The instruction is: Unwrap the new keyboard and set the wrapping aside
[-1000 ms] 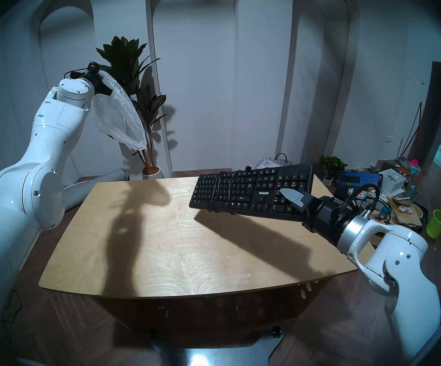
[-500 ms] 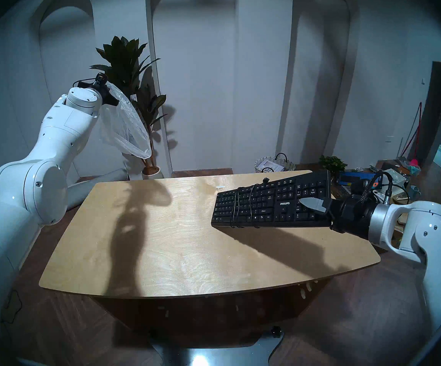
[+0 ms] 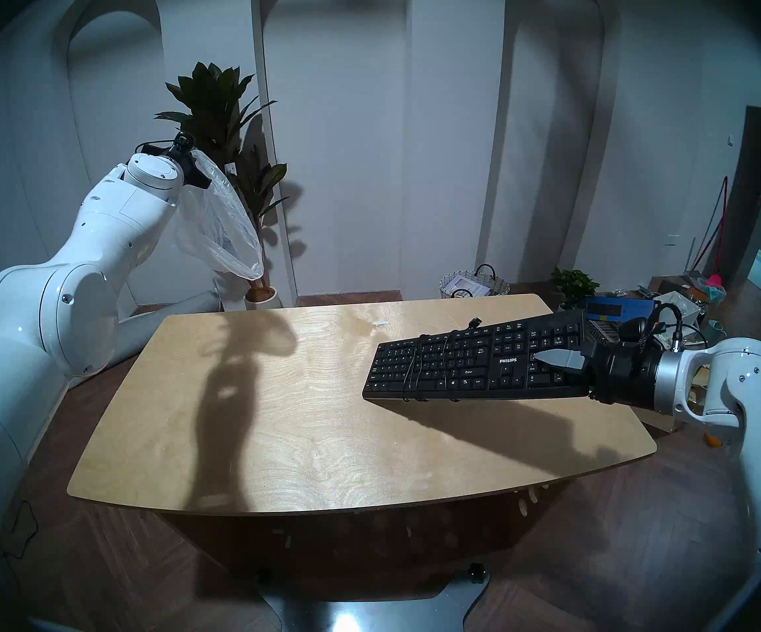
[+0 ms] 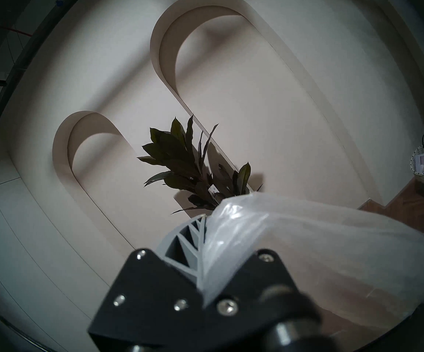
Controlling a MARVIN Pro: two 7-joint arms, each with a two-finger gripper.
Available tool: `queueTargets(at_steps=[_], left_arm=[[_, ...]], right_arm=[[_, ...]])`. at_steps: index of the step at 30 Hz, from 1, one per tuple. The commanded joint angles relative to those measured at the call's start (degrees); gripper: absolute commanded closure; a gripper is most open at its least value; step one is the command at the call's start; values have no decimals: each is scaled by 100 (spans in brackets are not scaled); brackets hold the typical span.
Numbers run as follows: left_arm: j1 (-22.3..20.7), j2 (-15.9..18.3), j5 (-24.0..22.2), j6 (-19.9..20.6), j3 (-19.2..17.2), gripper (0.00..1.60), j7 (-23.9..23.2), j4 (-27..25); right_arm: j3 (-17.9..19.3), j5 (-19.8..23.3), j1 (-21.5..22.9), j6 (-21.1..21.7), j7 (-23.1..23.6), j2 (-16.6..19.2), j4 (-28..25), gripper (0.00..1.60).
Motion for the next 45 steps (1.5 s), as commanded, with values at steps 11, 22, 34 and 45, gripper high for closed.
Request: queueTargets(at_steps=[11,22,34,45], left_arm=[[-356,-426,202,-48,245,160,325,317],[-346,-474,323,-59,378,160,369,447],[-329,-457,397,-64,447,160,384,471],[-343,-412,418,-79,458,160,394,500]], right_arm=[[-1465,64,1096,-156,-19,311,759,160],[-1953,-713,1122,-114,-83,632,1898,160],[-2129,-1438,1553,-181,-23,1040,2885,160],[-2669,-2194,1918,-362,117,1222,3213,160]])
